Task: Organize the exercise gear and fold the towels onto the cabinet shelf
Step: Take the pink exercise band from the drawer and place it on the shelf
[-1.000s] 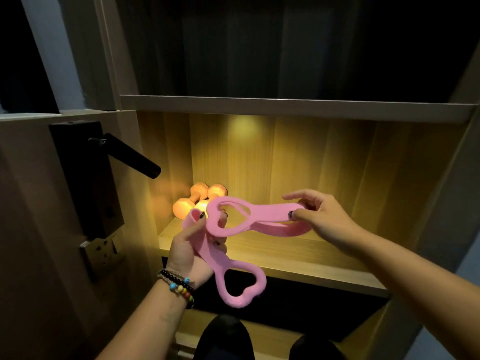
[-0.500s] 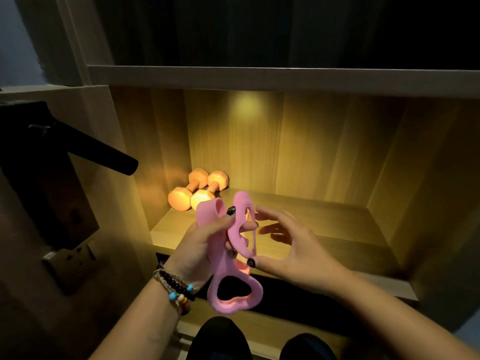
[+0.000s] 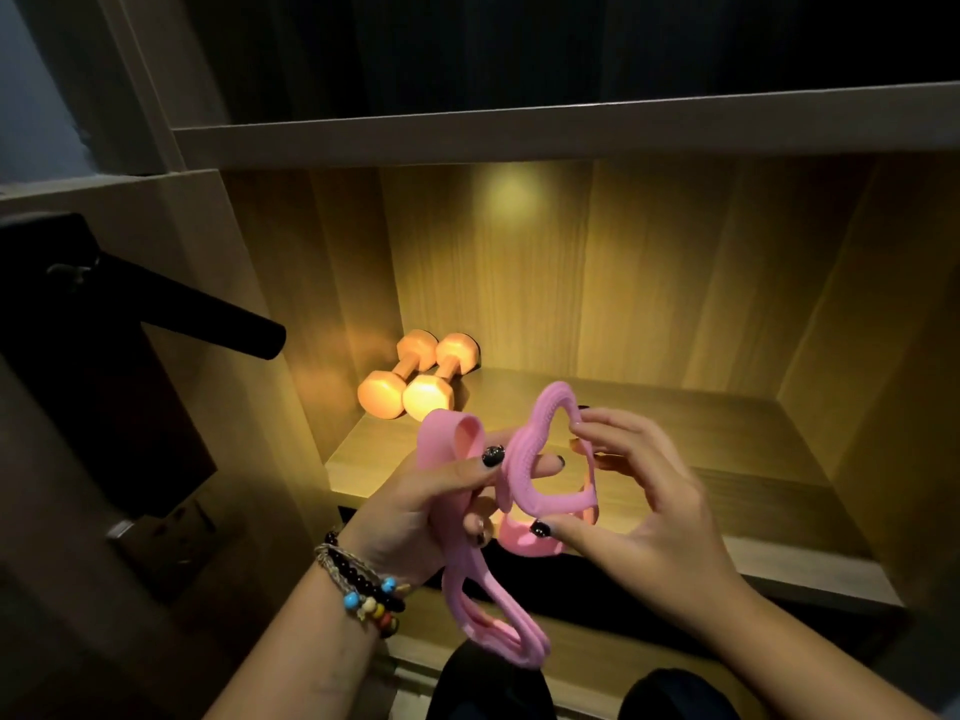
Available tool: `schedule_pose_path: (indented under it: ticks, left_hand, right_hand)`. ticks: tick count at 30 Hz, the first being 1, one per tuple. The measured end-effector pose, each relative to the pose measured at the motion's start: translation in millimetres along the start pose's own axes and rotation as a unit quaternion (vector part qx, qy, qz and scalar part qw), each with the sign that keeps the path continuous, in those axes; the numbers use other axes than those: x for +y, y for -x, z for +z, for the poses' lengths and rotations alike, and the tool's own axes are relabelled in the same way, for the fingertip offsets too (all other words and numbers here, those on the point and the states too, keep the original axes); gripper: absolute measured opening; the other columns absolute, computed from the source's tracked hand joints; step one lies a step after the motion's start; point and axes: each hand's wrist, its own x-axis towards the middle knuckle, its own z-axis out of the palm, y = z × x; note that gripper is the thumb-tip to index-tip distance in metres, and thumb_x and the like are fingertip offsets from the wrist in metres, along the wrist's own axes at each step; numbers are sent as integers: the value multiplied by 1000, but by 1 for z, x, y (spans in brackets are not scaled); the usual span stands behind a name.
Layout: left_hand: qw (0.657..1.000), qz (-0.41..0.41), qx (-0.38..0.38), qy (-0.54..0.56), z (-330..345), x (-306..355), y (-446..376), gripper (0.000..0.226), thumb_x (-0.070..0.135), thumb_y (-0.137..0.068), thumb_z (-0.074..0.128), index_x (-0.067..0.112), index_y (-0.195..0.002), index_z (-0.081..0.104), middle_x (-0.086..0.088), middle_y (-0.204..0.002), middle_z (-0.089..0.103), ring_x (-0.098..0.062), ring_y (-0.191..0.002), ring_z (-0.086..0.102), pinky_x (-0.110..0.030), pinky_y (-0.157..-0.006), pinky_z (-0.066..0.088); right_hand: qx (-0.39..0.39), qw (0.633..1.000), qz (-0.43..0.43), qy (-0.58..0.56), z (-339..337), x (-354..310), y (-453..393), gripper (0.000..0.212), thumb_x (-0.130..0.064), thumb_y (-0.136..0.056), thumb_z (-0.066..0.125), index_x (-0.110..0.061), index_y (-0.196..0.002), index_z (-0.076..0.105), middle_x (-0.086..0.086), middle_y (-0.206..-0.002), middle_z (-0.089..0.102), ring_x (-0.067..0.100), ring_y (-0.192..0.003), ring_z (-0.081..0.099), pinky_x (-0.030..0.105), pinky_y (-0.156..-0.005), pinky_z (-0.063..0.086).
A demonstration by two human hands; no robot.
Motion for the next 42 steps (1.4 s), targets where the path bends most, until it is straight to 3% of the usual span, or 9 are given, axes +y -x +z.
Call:
schedule_pose_path:
  ticks: [9,13,18,24,30,33,36,40,42]
  left_hand:
    - [998,12,5,61,13,-15,-7,47,34,-56,91,11,-94,77,-7,-90,74,1,-43,51,-15,-48,44]
    - [993,16,1,120,8,-19,-5,40,27,-58,91,8,-90,77,-7,-84,74,-4,-48,57,-20,-52,51]
    - [989,-13,66,133,-5,-22,-4,48,26,-41,97,4,-78,76,-8,-72,69,-15,-55,62,-30,-58,55]
    - [985,-42,119,118,-30,-15,-9,62,25,-37,97,-4,-85,72,-9,-69,70,-5,-42,53,-17,-49,51]
    - [963,9,168,208,-62,-21,-22,49,19,-40,95,1,-81,75,-11,-72,68,-6,-40,55,-16,-44,51]
    - [948,62,222,221,-83,-27,-27,15,15,-65,79,8,-76,72,-10,-74,62,-14,-51,62,-25,-48,55]
    - [926,84,325,174,-110,-38,-33,17,13,-82,65,4,-94,57,-15,-85,59,-26,-76,59,-38,-73,50]
    - [852,1,523,-30,-144,-51,-37,9,14,-85,68,7,-79,68,-4,-63,69,-16,-59,64,-25,-49,51]
    - [825,-18,564,-33,-156,-56,-39,9,15,-83,73,9,-81,67,-3,-64,69,-13,-59,65,-26,-43,52]
  right_hand:
    - [-4,998,28,-57,4,6,7,57,-40,-63,82,-19,-112,61,0,-125,51,18,-119,54,35,-95,50]
    - [-16,996,57,-69,18,5,12,54,-39,-63,79,-22,-111,61,-5,-124,51,14,-113,58,29,-90,53]
    - [-29,991,91,-97,34,14,12,51,-32,-65,79,-27,-112,61,-3,-123,52,17,-109,60,30,-87,54]
    - [-72,986,134,-64,59,36,6,58,-24,-66,74,-44,-114,49,-14,-129,45,6,-125,45,22,-97,41]
    - [-101,966,196,-135,105,54,-13,58,-23,-64,78,-46,-106,46,-22,-106,58,7,-101,62,23,-81,53]
    - [-101,964,200,-145,120,67,-26,56,-19,-60,71,-45,-104,50,-15,-99,62,13,-92,65,25,-73,56]
    - [-123,974,167,-95,130,85,-41,51,-17,-61,70,-34,-106,53,-12,-104,61,9,-95,62,23,-79,53]
    - [-265,948,174,-40,147,114,-70,51,-20,-71,74,-35,-114,52,-16,-118,52,2,-106,54,17,-88,46]
    - [-331,925,185,-8,161,129,-86,52,-23,-73,74,-35,-119,52,-15,-123,49,3,-106,52,17,-86,42]
